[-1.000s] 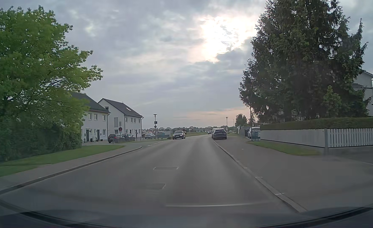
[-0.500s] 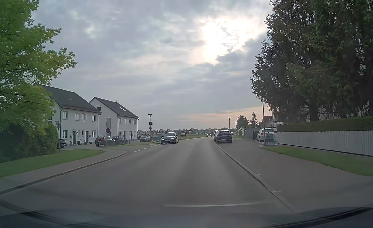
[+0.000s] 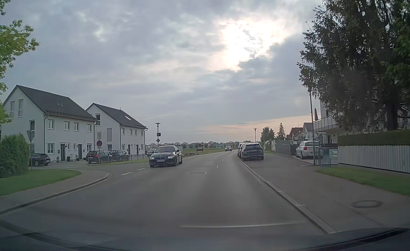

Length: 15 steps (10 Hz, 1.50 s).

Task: Follow the waypoints while adhering to traffic rules and regulations

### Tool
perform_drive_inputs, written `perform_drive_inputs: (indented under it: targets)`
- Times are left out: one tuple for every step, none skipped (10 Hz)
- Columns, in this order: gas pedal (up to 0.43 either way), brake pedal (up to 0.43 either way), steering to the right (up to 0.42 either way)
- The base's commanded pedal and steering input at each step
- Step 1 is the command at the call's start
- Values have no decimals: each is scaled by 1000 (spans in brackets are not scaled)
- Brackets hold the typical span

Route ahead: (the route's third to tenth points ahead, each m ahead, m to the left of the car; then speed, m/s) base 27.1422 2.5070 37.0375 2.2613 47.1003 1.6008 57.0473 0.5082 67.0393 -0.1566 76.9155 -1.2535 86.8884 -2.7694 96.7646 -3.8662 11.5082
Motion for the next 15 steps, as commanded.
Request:
perform_drive_inputs:
  targets:
    - [157, 0, -1]
    - [157, 0, -1]
    - [169, 0, -1]
    - [169, 0, -1]
    - [169, 0, -1]
    - [169, 0, -1]
    - [169, 0, -1]
    - [169, 0, -1]
    - [169, 0, -1]
    - [169, 0, -1]
    - [169, 0, -1]
    - [169, 0, -1]
    - [169, 0, -1]
    - [169, 0, -1]
    - [169, 0, 0]
